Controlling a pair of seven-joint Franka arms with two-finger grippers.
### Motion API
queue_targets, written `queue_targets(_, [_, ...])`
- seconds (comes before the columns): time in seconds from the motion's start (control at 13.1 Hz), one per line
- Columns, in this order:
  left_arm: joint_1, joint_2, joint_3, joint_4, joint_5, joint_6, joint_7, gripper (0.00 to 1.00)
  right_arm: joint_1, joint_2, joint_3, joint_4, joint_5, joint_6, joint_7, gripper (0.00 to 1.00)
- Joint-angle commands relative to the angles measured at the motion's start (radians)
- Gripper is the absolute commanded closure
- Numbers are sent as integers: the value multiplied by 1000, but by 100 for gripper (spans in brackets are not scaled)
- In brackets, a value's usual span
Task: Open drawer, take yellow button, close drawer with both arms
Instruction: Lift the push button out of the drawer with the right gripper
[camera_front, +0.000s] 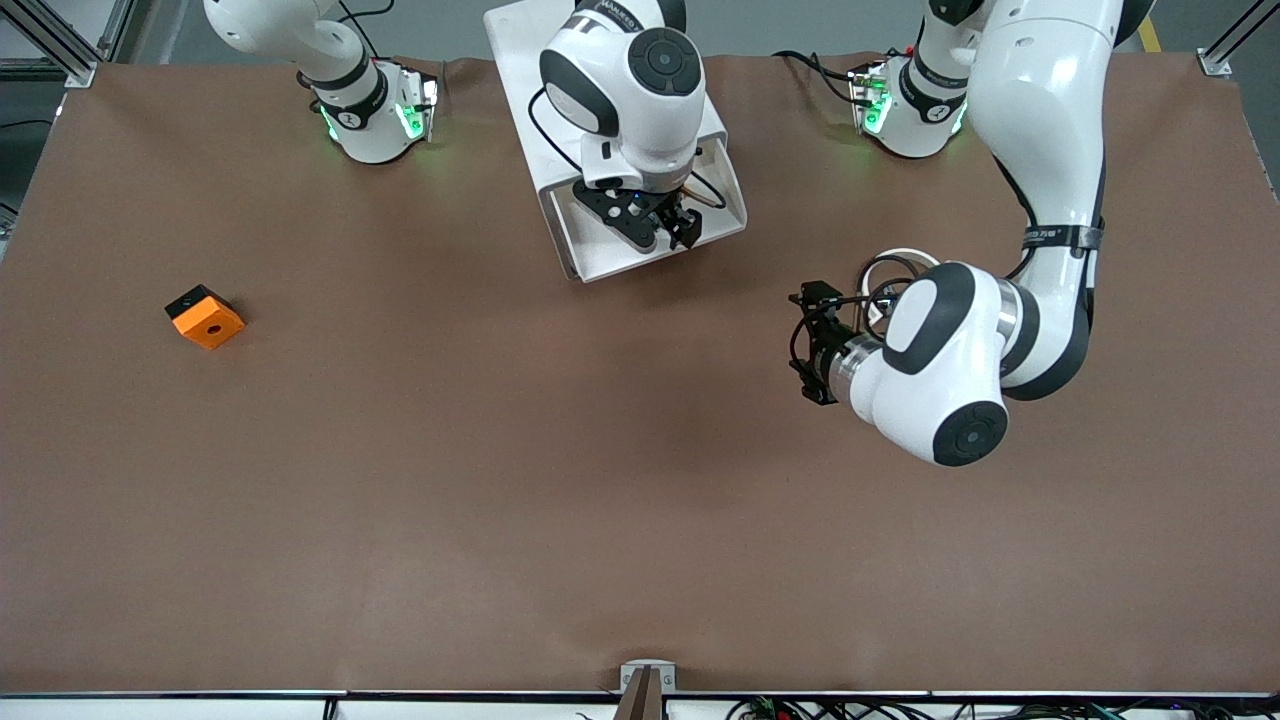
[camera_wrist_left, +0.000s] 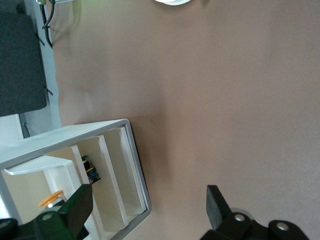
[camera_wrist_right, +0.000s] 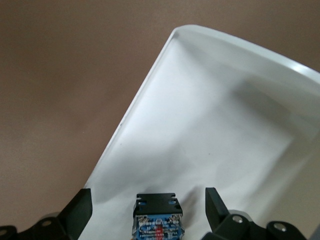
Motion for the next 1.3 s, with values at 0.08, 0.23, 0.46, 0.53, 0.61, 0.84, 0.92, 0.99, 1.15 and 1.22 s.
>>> queue_targets(0.08, [3,-41,9,-15,36,2,188,0,24,12,-9,20,5,-12,4,0])
queue_targets(0.23, [8,-58,4,-19,79,2,298,0,27,12,-9,21,5,-10,5,0])
queue_targets(0.46, [-9,-58,3,-19,171,3,364,0,31,12,-9,21,5,-10,5,0])
queue_targets(0.53, [-12,-60,3,-19,184,3,408,0,31,12,-9,21,5,-10,5,0])
queue_targets(0.61, [-11,-61,4,-17,184,3,477,0,30,12,-9,21,5,-10,4,0])
queue_targets(0.84, [0,-75,9,-19,187,24,676,0,25,12,-9,21,7,-10,-1,4])
queue_targets(0.92, [2,-75,9,-19,202,41,735,0,24,12,-9,23,7,-10,-4,16])
queue_targets(0.99, [-1,-81,6,-19,226,67,794,0,24,12,-9,23,7,-9,-4,32])
queue_targets(1.15, [-6,-81,4,-19,248,109,876,0,22,12,-9,23,9,-7,-4,70])
queue_targets(1.22, [-8,-81,4,-19,248,124,913,0,22,12,-9,23,9,-6,-4,88])
